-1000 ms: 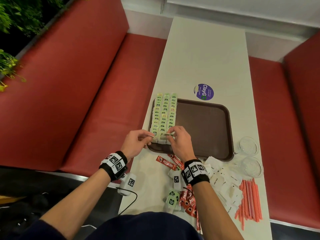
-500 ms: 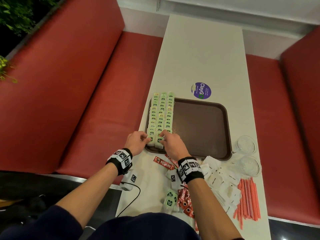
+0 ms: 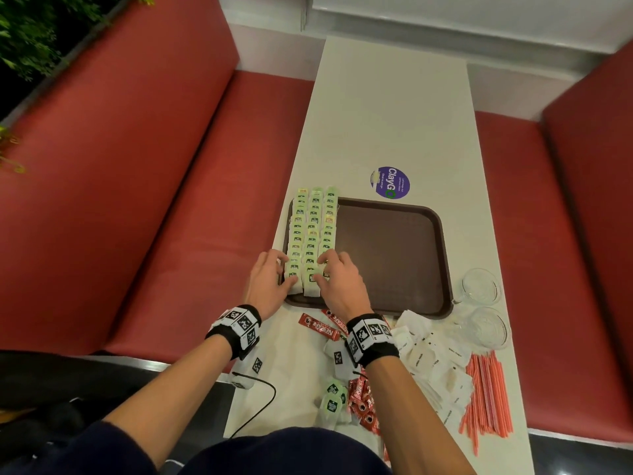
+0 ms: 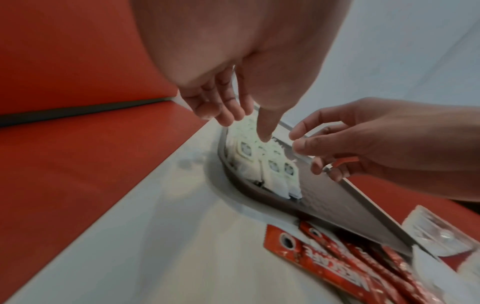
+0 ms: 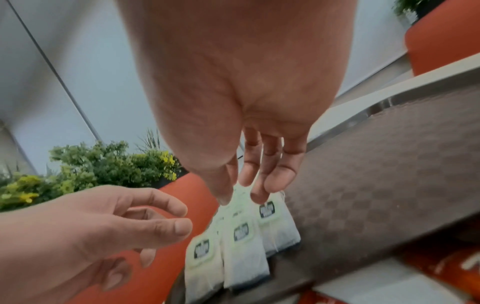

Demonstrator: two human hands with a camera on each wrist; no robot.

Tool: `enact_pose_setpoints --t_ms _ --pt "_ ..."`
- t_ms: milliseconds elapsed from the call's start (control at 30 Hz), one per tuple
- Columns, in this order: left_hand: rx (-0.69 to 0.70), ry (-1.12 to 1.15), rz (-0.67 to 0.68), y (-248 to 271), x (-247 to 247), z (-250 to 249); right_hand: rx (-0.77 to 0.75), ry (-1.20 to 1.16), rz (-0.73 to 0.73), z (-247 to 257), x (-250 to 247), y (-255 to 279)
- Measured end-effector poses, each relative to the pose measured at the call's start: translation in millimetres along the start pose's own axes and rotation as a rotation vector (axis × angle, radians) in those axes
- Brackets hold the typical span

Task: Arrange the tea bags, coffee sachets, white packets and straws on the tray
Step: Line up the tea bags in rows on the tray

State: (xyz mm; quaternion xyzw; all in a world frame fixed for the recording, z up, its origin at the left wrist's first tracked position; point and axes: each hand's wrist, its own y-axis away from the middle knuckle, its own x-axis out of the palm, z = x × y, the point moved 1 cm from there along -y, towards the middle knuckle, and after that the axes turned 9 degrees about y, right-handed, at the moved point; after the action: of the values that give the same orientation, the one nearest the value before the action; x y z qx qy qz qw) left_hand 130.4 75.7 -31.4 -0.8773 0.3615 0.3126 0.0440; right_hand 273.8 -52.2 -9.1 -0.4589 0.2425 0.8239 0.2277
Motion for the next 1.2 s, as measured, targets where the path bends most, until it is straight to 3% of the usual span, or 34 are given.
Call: enact_pose_setpoints --t_ms 100,233,500,767,1033,1200 --pt "0.175 0.044 0.069 24.9 -5.4 -12.4 -0.035 -0.033 -0.045 -8.4 -17.4 17.7" --pt "0.339 -0.069 0.361 72.1 -1.0 -16.3 -0.082 -0.038 -0.019 -30.6 -24.5 50.9" --pt "0.427 -0.411 0.706 127.5 40.3 -14.3 -0.092 0.132 0.128 -66.2 0.8 107.8" --pt "0.403 -0.513 0.604 159.1 75.4 -3.0 0.029 0.482 0.023 -51.2 30.5 125.6" --pt "0.191 -0.288 0.544 158.1 65.0 7.9 0.038 0.352 0.052 -44.2 34.3 128.2" --pt "0.033 -0.056 0.431 147.7 42.1 15.1 0.104 0.120 0.017 -52.1 24.3 128.6"
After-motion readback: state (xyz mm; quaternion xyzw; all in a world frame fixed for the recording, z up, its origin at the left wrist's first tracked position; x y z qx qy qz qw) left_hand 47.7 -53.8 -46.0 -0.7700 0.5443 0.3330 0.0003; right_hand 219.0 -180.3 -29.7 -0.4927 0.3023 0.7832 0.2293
